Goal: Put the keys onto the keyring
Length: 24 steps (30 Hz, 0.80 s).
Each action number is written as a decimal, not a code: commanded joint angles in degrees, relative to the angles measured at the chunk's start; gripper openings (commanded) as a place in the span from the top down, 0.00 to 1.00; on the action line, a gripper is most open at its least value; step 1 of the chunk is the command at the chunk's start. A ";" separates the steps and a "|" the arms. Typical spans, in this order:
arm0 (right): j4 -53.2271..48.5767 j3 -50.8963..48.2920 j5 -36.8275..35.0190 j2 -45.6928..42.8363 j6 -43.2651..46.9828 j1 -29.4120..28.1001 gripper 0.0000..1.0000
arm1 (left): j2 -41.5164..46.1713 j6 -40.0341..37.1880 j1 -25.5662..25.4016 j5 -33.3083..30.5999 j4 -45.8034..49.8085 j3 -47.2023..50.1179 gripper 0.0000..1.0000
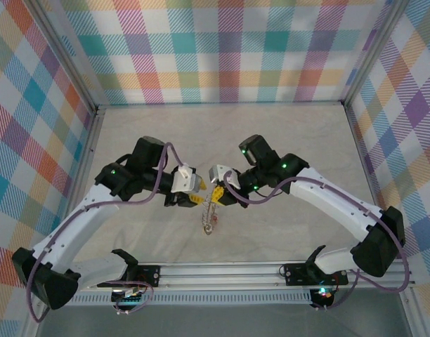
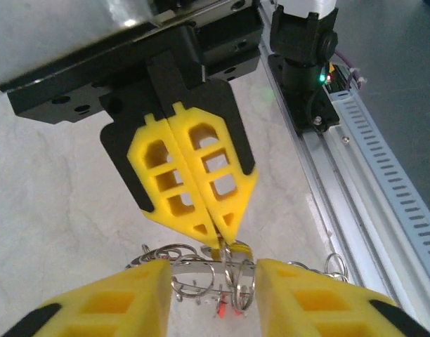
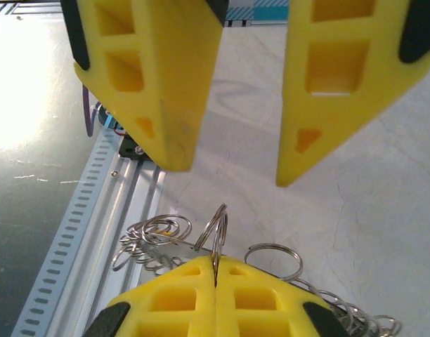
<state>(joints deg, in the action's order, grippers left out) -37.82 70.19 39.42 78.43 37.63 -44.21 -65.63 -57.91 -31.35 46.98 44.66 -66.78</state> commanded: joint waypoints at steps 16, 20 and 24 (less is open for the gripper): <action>5.62 0.29 0.37 0.83 -7.99 2.02 1.00 | -6.20 2.95 -1.05 -0.95 -2.17 -0.54 0.67; 6.02 0.38 0.73 0.93 -8.27 2.02 1.00 | -6.55 3.06 -1.51 -1.51 -2.35 -0.39 0.68; 6.29 0.29 0.89 0.67 -8.53 2.02 1.00 | -6.85 2.95 -2.12 -4.43 -2.22 -0.42 0.71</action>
<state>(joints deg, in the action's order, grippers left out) -33.85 70.17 37.56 79.09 30.13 -42.39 -72.05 -54.87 -32.91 44.29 43.09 -67.42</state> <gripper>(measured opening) 0.051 0.294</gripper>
